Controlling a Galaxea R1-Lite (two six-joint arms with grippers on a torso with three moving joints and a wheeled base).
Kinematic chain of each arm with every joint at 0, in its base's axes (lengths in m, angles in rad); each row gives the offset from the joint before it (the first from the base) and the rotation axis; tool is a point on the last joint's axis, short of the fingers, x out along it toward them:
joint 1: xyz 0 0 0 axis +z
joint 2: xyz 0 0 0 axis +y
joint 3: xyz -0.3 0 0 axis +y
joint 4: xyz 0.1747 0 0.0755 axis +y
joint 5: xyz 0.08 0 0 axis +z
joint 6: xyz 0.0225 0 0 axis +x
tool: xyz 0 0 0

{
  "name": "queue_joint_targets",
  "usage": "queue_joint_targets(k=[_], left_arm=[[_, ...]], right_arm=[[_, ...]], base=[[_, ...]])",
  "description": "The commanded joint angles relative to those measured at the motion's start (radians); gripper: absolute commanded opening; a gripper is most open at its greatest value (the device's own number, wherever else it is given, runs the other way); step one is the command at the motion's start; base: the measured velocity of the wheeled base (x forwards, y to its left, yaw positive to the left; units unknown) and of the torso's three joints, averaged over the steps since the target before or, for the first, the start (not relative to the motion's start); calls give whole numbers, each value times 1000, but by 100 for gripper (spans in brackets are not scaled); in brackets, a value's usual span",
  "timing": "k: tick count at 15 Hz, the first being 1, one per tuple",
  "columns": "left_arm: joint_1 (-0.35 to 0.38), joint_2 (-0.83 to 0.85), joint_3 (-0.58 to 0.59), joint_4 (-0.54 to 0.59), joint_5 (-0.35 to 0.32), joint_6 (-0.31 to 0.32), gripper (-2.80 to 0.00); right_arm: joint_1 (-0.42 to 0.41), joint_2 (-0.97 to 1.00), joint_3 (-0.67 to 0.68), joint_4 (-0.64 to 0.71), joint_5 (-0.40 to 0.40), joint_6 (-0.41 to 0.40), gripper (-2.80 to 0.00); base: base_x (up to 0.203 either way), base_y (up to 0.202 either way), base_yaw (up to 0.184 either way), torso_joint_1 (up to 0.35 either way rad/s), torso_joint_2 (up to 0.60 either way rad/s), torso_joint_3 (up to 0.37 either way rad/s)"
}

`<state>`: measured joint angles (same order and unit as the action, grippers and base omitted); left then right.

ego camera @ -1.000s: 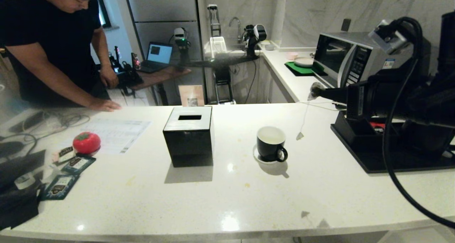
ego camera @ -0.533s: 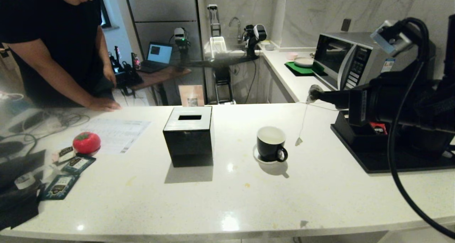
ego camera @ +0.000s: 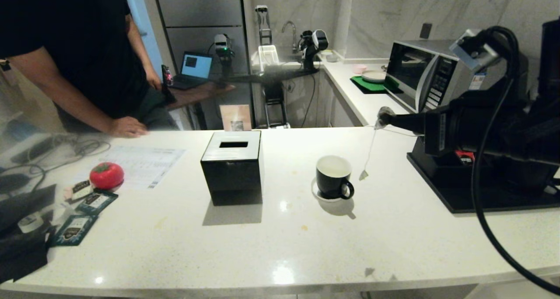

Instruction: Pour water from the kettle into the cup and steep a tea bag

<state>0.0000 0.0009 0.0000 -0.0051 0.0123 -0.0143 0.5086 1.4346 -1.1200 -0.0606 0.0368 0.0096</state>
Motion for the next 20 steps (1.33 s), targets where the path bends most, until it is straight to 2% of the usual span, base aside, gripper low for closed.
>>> queue_joint_targets(k=[1,5,15,20], left_arm=[[0,1,0,1,-6,-3,-280],[0,1,0,1,-6,5,-280],[0,1,0,1,-8,13,-280],[0,1,-3,-48,-9,29,-280]], right_arm=[[5,18,-11,-2,-1,-2,-280],[8,29,-39,-2,0,-37,-280],[21,29,-52,-2,-2,-37,-280],[21,23,-47,-4,-2,-40,-280]], base=[[0,0,0,0,0,0],[0,0,0,0,0,0],[0,0,0,0,0,0],[0,0,0,0,0,0]])
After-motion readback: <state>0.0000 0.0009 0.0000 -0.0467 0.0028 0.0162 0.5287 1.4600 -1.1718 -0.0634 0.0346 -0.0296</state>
